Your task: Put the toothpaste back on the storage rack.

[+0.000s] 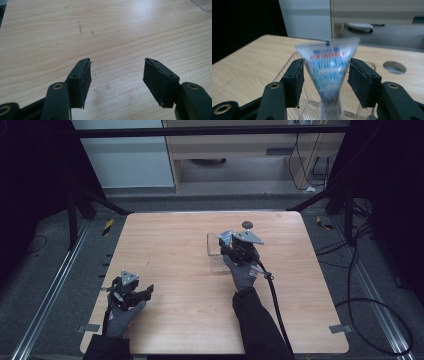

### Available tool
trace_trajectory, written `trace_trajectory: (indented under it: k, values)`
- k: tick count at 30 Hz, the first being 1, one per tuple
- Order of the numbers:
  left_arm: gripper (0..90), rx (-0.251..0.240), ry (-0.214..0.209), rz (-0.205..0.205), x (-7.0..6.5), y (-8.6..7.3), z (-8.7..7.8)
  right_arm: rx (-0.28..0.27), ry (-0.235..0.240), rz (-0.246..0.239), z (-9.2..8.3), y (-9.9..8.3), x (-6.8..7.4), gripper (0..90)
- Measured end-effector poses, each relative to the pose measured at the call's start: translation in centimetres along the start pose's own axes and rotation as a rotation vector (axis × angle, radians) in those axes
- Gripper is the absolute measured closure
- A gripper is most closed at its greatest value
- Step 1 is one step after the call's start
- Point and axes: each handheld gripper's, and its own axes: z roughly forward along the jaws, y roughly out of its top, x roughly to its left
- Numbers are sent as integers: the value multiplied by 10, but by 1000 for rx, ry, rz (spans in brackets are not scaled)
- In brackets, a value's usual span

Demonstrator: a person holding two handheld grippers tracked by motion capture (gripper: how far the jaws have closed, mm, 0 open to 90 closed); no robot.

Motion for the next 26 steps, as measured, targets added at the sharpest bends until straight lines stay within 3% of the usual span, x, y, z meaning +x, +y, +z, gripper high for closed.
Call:
trace_trajectory:
  k: [10, 14, 19, 23, 26]
  values:
    - [376, 1, 3, 2, -1, 0, 0, -43, 13, -57, -45, 17, -5, 286]
    - [373, 0, 2, 4, -2, 0, 0, 0, 44, -67, -68, 17, -11, 236]
    - [368, 0, 3, 5, -2, -1, 0, 25, 68, -79, -98, 8, -24, 209]
    - [358, 2, 6, 0, 0, -1, 0, 46, 49, -99, -122, -9, -38, 202]
    - [354, 2, 7, -1, 0, -1, 0, 51, 26, -79, -137, -29, -50, 207]
